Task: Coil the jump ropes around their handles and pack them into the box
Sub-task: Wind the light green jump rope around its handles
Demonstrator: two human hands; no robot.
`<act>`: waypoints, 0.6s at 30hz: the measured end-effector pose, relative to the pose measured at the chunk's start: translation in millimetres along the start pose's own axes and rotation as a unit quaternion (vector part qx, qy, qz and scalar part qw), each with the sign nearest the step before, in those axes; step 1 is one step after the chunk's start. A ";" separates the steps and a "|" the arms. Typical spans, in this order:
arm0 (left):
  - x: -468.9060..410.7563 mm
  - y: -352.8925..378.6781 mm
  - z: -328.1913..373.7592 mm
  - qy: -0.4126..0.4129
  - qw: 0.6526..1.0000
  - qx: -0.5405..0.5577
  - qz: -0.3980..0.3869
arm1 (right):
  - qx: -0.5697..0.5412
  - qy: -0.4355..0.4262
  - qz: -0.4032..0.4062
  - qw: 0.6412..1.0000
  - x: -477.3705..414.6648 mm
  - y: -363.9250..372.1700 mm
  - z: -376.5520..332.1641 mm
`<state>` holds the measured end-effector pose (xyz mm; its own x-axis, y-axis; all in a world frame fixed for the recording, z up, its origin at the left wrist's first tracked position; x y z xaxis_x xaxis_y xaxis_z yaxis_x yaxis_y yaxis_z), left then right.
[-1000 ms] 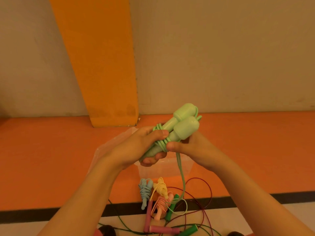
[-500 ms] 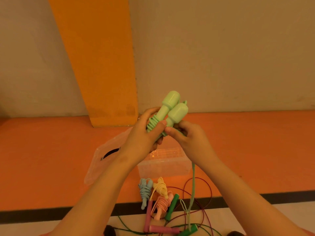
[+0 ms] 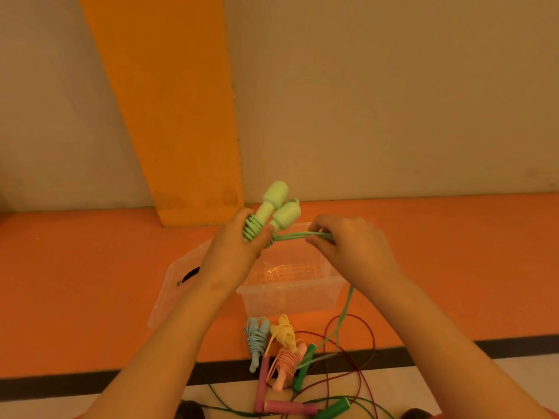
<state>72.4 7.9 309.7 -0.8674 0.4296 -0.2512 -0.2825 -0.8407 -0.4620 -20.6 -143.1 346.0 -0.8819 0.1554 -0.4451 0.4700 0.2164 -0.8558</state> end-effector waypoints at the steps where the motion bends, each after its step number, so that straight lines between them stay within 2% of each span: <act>1: 1.3 6.6 1.7 0.006 0.999 -0.038 -0.037 | -0.011 -0.060 0.025 0.998 -1.0 -3.9 -6.4; 3: 7.0 20.4 5.5 0.010 0.989 -0.068 -0.131 | -0.051 -0.158 0.024 0.986 -1.8 -4.0 -14.9; 6: 15.4 28.9 5.8 0.006 0.970 -0.097 -0.222 | -0.085 -0.203 -0.022 0.975 -1.8 6.0 -15.3; 10: 20.6 30.6 1.0 0.018 0.958 -0.154 -0.242 | -0.093 -0.229 -0.041 0.968 2.1 15.9 -24.5; 15: 24.7 26.2 1.8 0.039 0.946 -0.182 -0.265 | -0.142 -0.217 -0.038 0.965 2.3 16.9 -22.4; 18: 26.8 23.1 -7.2 0.054 0.920 -0.260 -0.290 | -0.132 -0.230 -0.055 0.963 6.1 26.6 -31.8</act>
<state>45.6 2.4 286.2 -0.5791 0.8098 0.0944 -0.4260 -0.2018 -0.8819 -12.3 -105.7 328.9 -0.8212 -0.3134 -0.4769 0.3116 0.4538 -0.8348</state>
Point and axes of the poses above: each hand's wrist, its own x-axis away from the middle knuckle, its own y-axis out of the palm, z = x × y, the point moved 6 cm from there along -x, towards the middle knuckle, and after that the axes turned 3 degrees about -x, right-handed, at the moved point
